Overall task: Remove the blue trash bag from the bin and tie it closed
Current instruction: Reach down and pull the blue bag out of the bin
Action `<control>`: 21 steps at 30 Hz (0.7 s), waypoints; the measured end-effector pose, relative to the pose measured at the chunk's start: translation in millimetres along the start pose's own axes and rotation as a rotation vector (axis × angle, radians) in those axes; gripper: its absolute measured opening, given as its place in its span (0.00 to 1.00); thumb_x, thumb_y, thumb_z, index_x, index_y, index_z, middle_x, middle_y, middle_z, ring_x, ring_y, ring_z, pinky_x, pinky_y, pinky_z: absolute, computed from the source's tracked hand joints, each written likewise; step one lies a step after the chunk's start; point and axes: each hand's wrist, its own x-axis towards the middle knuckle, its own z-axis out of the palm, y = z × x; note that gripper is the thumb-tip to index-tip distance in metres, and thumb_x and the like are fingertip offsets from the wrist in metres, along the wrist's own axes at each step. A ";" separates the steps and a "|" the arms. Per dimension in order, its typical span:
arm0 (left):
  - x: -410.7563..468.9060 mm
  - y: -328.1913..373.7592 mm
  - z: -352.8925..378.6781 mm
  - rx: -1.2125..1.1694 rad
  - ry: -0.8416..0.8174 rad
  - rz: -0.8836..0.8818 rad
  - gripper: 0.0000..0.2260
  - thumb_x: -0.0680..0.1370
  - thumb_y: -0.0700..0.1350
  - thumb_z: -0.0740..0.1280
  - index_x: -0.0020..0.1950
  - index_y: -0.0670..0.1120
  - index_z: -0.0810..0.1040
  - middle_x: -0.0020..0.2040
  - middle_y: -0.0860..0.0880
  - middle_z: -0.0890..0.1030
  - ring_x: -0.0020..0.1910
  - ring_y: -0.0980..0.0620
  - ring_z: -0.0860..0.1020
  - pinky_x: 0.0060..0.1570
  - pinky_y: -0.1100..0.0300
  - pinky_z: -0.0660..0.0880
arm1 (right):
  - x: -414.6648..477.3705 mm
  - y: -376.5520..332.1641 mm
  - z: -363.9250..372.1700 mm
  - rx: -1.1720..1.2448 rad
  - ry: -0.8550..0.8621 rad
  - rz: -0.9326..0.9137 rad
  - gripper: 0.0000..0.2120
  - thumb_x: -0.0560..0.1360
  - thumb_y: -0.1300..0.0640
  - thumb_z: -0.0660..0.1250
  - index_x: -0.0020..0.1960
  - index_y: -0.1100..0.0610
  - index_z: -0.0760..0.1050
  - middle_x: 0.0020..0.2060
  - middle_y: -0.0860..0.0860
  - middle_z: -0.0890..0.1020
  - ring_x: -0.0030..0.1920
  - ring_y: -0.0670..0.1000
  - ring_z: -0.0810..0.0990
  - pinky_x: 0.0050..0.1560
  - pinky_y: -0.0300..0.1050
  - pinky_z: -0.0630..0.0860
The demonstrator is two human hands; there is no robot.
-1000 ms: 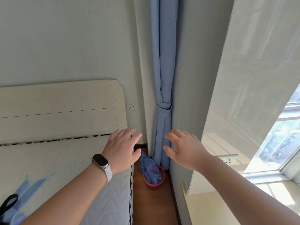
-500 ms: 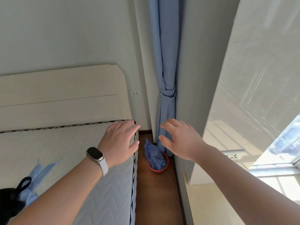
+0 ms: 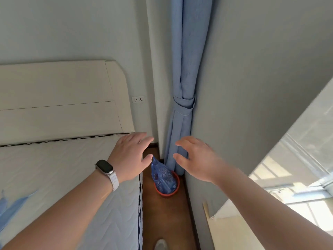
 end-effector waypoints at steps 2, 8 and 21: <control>20.5 -22.6 10.2 -0.018 0.001 0.013 0.25 0.73 0.57 0.55 0.67 0.50 0.71 0.67 0.47 0.75 0.66 0.43 0.72 0.65 0.46 0.65 | 28.7 -2.5 9.2 0.006 -0.023 0.016 0.23 0.77 0.43 0.60 0.69 0.50 0.69 0.66 0.48 0.73 0.67 0.52 0.70 0.65 0.48 0.65; 82.1 -81.3 29.2 -0.064 -0.052 0.024 0.24 0.75 0.55 0.60 0.69 0.50 0.68 0.70 0.45 0.72 0.68 0.42 0.69 0.67 0.43 0.64 | 107.8 -1.3 27.1 -0.121 -0.135 0.029 0.24 0.77 0.41 0.58 0.70 0.51 0.67 0.66 0.50 0.72 0.65 0.54 0.72 0.65 0.52 0.68; 157.1 -155.3 50.3 -0.078 -0.028 -0.018 0.24 0.76 0.56 0.60 0.70 0.52 0.66 0.71 0.47 0.70 0.71 0.44 0.66 0.69 0.45 0.61 | 223.9 24.2 28.7 -0.182 -0.154 0.003 0.24 0.78 0.42 0.57 0.70 0.51 0.67 0.65 0.49 0.73 0.62 0.52 0.72 0.63 0.49 0.68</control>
